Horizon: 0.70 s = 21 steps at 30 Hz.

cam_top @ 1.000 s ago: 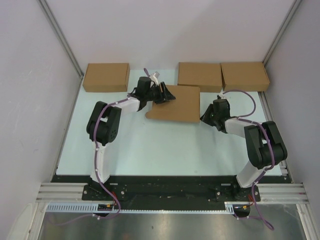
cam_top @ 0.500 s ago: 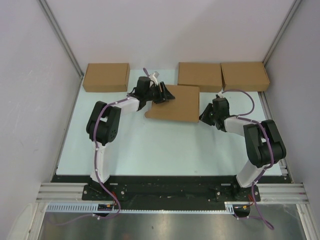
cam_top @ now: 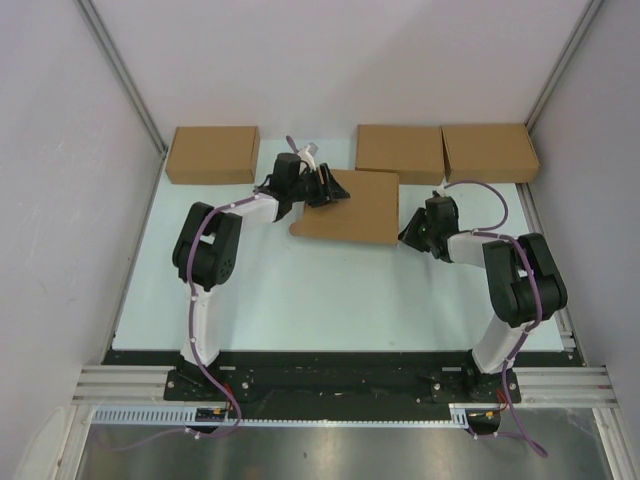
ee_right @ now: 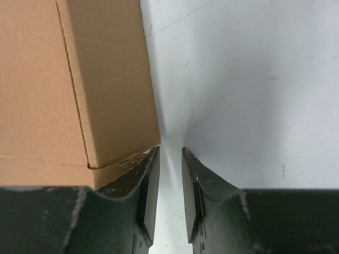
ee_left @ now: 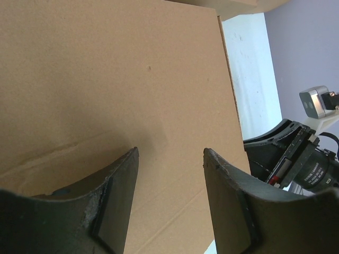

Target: Fold the paper box

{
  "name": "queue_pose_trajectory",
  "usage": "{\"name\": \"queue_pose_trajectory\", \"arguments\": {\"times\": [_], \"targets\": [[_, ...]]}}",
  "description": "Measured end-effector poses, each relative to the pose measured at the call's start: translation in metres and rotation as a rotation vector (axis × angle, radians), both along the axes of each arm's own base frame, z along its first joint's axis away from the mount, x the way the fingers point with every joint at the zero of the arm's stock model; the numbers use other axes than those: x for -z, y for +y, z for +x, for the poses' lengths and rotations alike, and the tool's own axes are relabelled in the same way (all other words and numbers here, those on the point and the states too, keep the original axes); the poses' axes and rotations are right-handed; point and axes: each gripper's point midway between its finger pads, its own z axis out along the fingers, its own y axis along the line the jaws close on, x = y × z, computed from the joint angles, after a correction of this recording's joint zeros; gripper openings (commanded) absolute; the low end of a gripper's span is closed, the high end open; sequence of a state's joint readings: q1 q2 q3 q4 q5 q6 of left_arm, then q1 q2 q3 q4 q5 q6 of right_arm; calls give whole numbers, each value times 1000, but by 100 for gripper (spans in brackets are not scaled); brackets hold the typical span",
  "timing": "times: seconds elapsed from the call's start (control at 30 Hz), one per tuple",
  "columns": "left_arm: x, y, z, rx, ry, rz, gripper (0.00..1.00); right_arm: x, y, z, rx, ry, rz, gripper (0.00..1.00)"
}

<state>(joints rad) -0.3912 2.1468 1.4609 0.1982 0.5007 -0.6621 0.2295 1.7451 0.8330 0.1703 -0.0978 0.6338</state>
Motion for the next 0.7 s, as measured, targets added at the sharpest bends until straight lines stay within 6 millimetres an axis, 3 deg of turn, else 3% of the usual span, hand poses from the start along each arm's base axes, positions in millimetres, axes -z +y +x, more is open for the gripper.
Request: {"name": "queue_pose_trajectory", "arguments": {"times": [0.7], "targets": [[1, 5, 2, -9, 5, 1, 59, 0, 3, -2, -38, 20, 45, 31]]}}
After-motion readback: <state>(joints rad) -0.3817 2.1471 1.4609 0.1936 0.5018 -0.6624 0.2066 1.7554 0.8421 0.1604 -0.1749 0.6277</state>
